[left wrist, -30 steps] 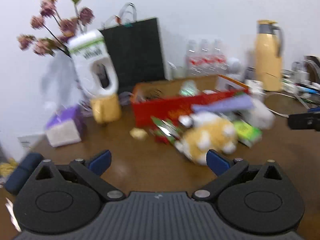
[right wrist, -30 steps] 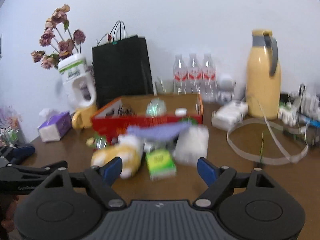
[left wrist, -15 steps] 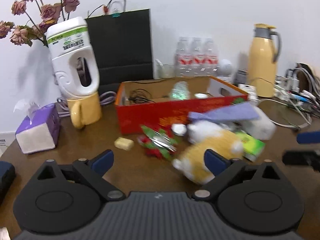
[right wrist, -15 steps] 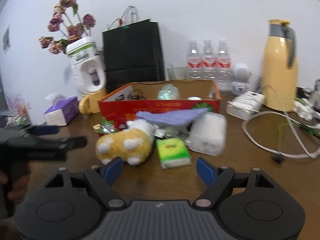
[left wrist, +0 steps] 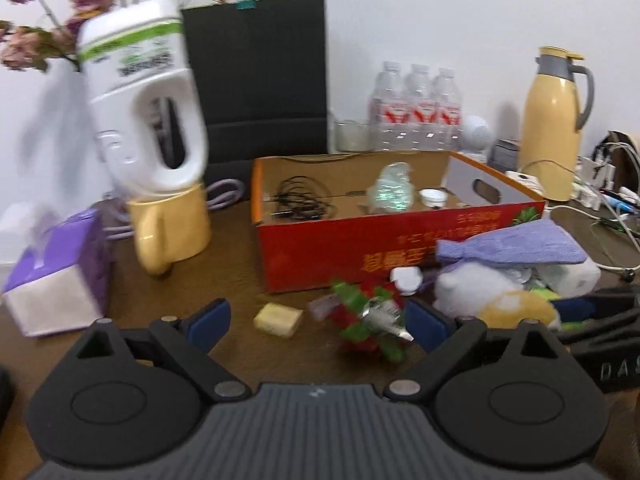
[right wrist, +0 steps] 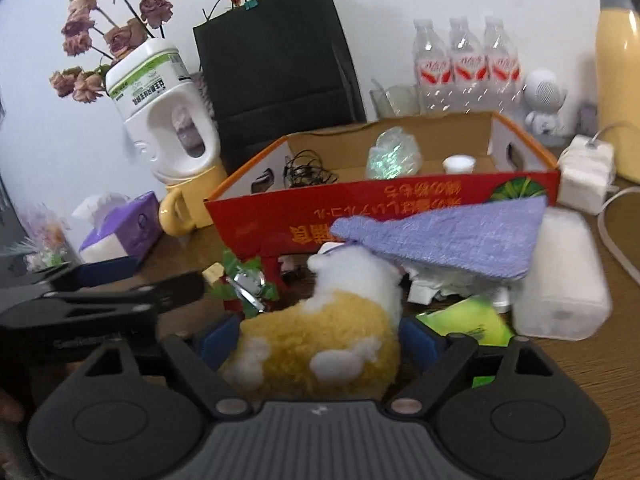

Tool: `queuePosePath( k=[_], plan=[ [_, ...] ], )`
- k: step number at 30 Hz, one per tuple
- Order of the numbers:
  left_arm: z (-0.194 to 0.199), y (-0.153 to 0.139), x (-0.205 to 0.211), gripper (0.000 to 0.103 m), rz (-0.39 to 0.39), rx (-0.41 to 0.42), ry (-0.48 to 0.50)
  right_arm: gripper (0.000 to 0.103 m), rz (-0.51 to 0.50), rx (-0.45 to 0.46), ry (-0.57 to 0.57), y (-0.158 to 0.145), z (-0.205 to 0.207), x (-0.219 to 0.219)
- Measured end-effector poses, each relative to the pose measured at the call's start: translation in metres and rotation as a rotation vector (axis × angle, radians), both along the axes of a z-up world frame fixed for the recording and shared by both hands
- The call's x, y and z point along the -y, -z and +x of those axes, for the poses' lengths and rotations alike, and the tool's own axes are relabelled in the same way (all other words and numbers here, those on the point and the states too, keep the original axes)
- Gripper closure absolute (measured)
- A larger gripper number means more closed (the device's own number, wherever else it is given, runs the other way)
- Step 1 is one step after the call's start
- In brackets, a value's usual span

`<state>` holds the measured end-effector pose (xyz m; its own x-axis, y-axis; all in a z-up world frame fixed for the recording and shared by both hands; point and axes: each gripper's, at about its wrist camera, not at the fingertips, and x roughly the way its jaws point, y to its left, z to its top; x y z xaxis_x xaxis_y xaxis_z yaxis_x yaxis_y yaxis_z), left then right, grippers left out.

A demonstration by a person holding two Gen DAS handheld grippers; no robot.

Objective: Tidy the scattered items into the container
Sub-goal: 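Grasp the yellow plush toy with the right tool while the left tool grasps the red-green bow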

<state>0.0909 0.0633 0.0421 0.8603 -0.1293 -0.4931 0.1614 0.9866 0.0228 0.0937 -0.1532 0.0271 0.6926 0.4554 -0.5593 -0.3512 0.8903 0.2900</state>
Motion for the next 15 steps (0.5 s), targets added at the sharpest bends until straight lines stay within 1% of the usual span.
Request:
queuePosePath(
  k=[1, 2, 3, 4, 5, 6, 7, 8, 9, 11, 15],
  plan=[
    [0.006, 0.001, 0.003, 0.007, -0.008, -0.009, 0.021, 0.028, 0.009, -0.002, -0.006, 0.0, 0.0, 0.002],
    [0.012, 0.003, 0.007, 0.007, -0.014, -0.022, 0.039, 0.03, 0.009, -0.001, -0.019, 0.0, -0.001, 0.005],
    [0.017, 0.004, 0.011, 0.007, -0.015, -0.035, 0.049, 0.036, 0.016, -0.006, -0.032, -0.002, -0.002, 0.009],
    [0.023, 0.006, 0.016, 0.007, -0.013, -0.046, 0.058, 0.045, 0.028, -0.019, -0.043, -0.003, -0.003, 0.015],
    [0.027, 0.008, 0.02, 0.009, -0.009, -0.055, 0.062, 0.055, 0.032, -0.028, -0.051, -0.006, -0.005, 0.02],
    [0.03, 0.01, 0.024, 0.015, -0.005, -0.062, 0.062, 0.059, 0.031, -0.032, -0.057, -0.009, -0.009, 0.025],
    [0.033, 0.012, 0.027, 0.019, -0.006, -0.068, 0.062, 0.061, 0.028, -0.032, -0.065, -0.013, -0.015, 0.031],
    [0.035, 0.015, 0.028, 0.029, -0.009, -0.076, 0.055, 0.061, 0.022, -0.027, -0.071, -0.016, -0.021, 0.036],
    [0.037, 0.017, 0.029, 0.041, -0.021, -0.09, 0.045, 0.061, 0.015, -0.024, -0.069, -0.017, -0.025, 0.04],
    [0.041, 0.022, 0.028, 0.058, -0.044, -0.117, 0.038, 0.062, 0.012, -0.029, -0.065, -0.02, -0.033, 0.049],
    [0.034, 0.021, 0.023, 0.064, -0.056, -0.099, 0.029, 0.062, 0.031, -0.008, -0.083, -0.024, -0.045, 0.062]
  ],
)
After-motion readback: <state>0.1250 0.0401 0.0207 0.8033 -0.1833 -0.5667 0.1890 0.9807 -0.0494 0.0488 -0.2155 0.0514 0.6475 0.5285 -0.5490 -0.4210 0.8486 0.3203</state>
